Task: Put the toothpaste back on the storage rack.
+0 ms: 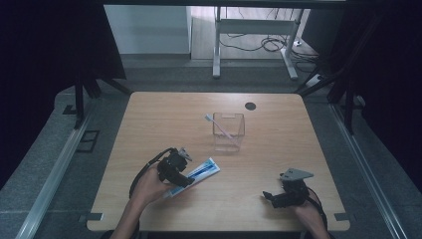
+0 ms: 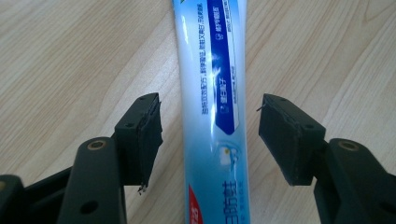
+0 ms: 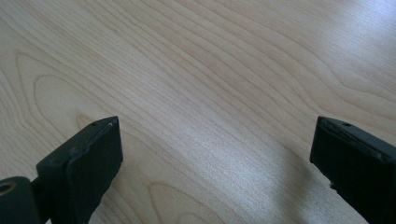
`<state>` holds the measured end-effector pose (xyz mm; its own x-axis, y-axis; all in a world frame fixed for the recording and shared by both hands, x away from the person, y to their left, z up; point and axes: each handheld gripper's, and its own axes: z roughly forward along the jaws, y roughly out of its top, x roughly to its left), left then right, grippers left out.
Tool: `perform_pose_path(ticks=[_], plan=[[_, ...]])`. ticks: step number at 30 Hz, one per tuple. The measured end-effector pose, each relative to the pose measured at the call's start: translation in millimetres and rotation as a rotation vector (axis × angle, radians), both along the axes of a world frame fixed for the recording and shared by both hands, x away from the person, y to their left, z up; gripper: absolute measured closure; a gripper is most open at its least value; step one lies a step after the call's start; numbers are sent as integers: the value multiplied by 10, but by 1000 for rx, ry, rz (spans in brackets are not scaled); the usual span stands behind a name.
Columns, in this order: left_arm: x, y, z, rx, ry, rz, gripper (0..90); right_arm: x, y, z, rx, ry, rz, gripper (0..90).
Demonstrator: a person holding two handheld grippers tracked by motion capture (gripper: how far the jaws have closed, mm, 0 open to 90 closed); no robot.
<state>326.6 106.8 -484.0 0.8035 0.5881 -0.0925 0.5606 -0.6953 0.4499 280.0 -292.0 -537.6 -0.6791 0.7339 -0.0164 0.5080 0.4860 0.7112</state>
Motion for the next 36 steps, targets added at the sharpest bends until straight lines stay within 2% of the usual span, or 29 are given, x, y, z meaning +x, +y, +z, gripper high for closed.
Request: perform_pose_path(ticks=[1,5,6,10,11,12,16,21,33,35,36], plan=[[0,0,0,0,0,0,390,0,0,0,0,0,0,22],[69,-103,-30,50,40,0,390,1,-7,0,5,1,-2,22],[69,-103,-30,50,40,0,390,1,-7,0,5,1,-2,22],[129,-176,-77,67,85,8,384,0,-5,-2,5,1,0,22],[129,-176,-77,67,85,8,383,0,-5,-2,5,2,0,22],[159,-184,-91,91,91,-15,377,0,-5,-2,5,2,-1,22],[192,-222,-142,103,105,-23,367,2,-6,-5,5,4,-2,22],[200,-263,-197,135,102,-24,415,3,-8,-8,2,6,-1,23],[181,-276,-177,127,110,-8,565,3,-30,2,0,0,-8,24],[167,-264,-153,117,106,4,648,3,-27,-3,-4,2,-9,24],[156,-265,-151,106,102,16,660,3,-26,-4,-4,3,-8,25]])
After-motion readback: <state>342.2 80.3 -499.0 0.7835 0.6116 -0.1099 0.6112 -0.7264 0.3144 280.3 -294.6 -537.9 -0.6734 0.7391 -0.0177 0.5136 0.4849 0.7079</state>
